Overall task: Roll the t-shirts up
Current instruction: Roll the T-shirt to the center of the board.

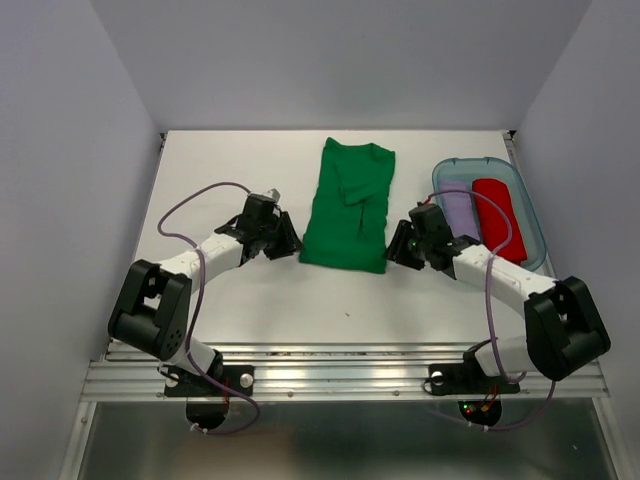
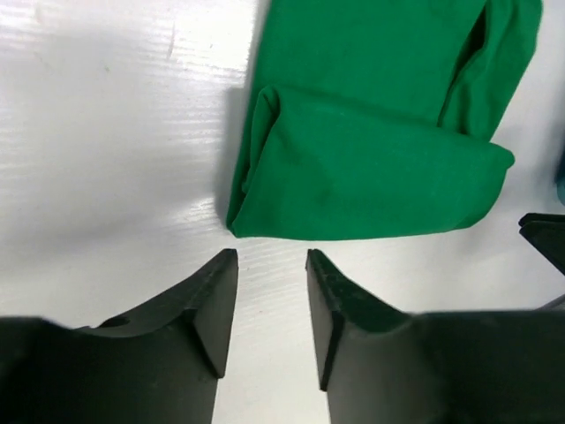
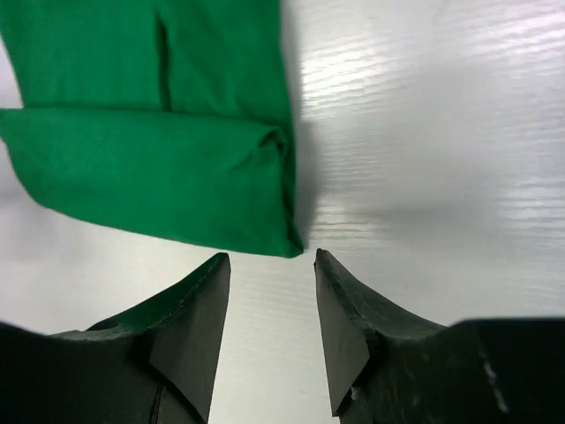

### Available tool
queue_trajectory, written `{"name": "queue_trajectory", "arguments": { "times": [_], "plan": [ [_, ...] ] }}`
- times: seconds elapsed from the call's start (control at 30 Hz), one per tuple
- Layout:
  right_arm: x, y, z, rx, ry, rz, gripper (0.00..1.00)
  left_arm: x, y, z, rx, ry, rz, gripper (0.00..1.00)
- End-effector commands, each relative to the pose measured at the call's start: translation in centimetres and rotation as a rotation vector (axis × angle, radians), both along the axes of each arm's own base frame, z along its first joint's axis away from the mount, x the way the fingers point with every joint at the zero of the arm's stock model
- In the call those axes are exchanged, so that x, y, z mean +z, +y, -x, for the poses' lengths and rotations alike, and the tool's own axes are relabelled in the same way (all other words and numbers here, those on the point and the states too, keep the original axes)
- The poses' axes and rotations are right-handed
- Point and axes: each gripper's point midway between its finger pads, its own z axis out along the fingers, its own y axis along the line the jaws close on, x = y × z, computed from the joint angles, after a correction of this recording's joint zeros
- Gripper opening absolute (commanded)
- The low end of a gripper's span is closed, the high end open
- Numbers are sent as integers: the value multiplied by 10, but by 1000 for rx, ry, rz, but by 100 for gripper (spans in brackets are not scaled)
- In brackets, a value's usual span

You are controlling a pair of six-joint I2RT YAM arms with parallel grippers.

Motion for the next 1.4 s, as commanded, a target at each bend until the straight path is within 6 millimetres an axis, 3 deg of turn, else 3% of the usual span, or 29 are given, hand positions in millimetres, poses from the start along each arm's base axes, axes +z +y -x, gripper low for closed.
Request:
{"name": "queue_trajectory", "arguments": {
  "times": [0.0,0.13,0.4,0.6,1.0,1.23,1.37],
  "plan": [
    [-14,-14,5,-20,42,26,50,-22,9,14,26,65,-25,56],
    [-15,0,9,26,58,-41,52,-29,8,16,30,73,-11,59],
    [-30,14,15,67,98,-108,49,-43,6,17,24,87,-6,47],
    [-42,11,24,72,131,-97,43,-51,6,18,22,99,-14,39],
    [-56,11,24,77,161,-79,42,-49,0,11,25,75,20,39],
    [-61,11,22,75,173,-71,24,-52,-1,8,20,79,13,32],
    [-62,10,22,70,174,-69,24,-53,-1,8,23,80,17,30]
  ]
}}
